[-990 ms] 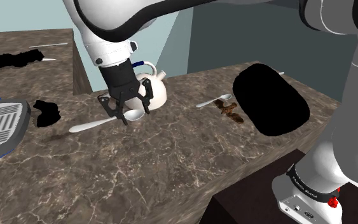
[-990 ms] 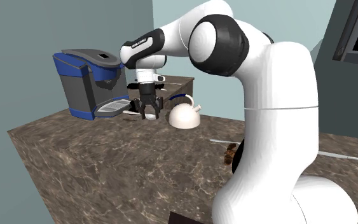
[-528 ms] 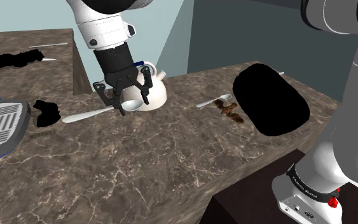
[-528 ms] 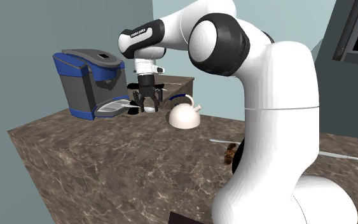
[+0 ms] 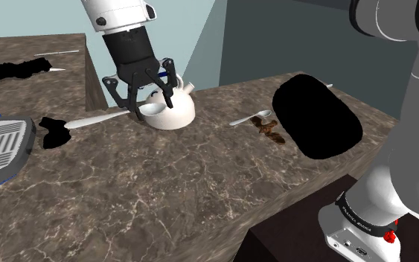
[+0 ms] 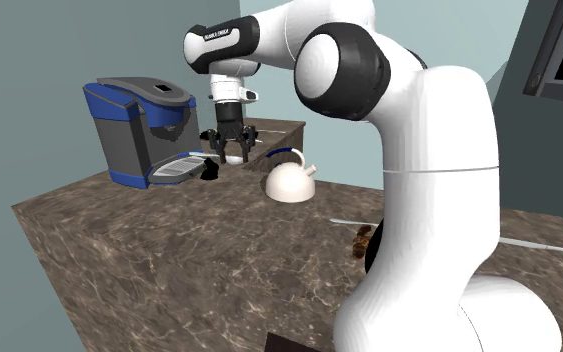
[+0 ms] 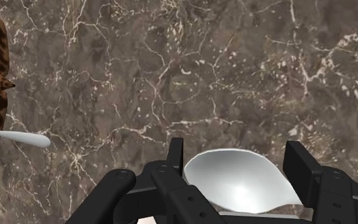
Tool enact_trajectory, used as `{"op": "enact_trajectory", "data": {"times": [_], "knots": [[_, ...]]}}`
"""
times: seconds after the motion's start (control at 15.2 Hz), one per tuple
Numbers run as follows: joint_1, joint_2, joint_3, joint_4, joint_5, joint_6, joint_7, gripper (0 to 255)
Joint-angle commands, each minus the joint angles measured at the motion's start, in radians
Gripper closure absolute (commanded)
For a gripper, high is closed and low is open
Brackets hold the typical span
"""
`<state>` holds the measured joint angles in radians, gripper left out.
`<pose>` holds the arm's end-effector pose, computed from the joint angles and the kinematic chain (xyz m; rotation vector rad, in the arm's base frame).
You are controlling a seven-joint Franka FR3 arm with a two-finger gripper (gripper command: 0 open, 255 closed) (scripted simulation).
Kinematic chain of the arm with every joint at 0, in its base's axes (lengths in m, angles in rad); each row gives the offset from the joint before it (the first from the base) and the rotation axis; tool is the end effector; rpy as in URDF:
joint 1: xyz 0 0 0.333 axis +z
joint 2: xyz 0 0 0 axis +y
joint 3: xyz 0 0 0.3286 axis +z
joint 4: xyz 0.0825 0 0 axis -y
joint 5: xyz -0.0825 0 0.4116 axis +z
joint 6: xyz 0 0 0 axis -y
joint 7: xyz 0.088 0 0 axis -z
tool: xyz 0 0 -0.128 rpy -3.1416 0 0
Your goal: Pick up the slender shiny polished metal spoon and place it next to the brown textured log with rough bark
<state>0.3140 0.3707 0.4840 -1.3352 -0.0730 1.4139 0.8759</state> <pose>0.4992 0.4272 0.5098 2.9973 -0.1305 -0.3640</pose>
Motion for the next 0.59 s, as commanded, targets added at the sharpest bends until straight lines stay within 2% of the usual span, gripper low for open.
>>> {"op": "enact_trajectory", "data": {"times": [0.0,0.53], "knots": [[0.004,0.002,0.001,0.032,-0.001,-0.03,0.003,255],[0.031,0.041,0.003,0.199,-0.015,-0.159,0.015,255]]}}
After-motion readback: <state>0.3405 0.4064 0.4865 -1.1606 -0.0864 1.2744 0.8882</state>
